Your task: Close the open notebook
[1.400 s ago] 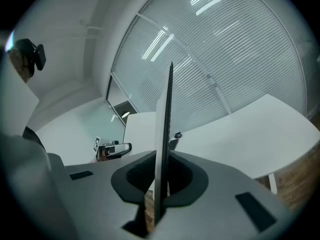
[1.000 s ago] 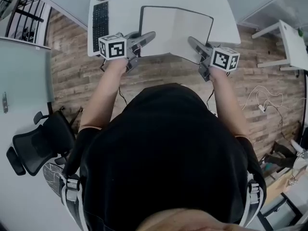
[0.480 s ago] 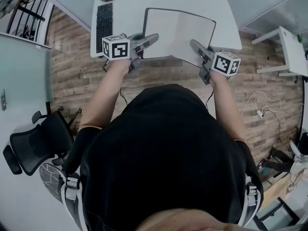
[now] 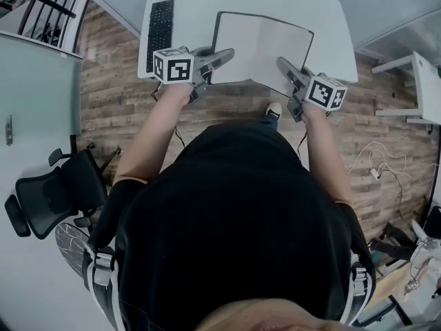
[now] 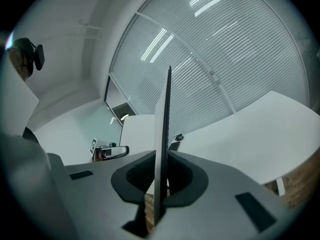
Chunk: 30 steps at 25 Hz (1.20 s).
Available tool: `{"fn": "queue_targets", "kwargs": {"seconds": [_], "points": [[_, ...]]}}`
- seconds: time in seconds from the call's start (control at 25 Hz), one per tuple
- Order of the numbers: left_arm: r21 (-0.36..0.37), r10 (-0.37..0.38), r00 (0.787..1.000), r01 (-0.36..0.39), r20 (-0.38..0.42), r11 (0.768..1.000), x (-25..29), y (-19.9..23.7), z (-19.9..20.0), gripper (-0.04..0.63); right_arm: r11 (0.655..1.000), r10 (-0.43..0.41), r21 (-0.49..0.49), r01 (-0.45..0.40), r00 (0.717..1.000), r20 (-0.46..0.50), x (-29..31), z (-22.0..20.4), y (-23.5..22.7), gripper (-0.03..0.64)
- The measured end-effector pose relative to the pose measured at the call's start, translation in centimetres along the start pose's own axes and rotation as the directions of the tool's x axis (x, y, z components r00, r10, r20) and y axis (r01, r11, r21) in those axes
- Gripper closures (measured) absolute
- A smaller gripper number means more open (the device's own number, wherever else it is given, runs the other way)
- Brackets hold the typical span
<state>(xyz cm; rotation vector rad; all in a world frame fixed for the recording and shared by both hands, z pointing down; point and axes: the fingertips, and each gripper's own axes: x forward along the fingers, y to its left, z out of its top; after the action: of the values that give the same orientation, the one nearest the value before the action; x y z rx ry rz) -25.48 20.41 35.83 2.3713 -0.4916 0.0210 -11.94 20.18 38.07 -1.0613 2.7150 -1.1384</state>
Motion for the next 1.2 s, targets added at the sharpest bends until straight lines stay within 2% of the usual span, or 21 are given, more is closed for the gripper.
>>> {"fn": "queue_targets", "kwargs": {"seconds": [0.52,0.76,1.2], "points": [[-0.014,0.059,0.998,-0.059,0.012,0.998,5.8,4.3,3.2,0.545,0.999,0.048,0.01,-0.047,0.998,-0.032,2.3,4.7,-6.9,0.555],[-0.032,0.083,0.996,-0.082,0.031,0.996,6.6,5.5,3.8,0.545,0.998,0.066,0.004,-0.065,0.996,-0.058,3.3,5.6,-8.2,0.555],[-0.068,0.112,0.992,-0.108,0.052,0.992,12.7,8.0,5.5,0.545,0.996,0.087,0.023,-0.086,0.992,-0.091,3.1,9.1,-14.4,0.555]]}}
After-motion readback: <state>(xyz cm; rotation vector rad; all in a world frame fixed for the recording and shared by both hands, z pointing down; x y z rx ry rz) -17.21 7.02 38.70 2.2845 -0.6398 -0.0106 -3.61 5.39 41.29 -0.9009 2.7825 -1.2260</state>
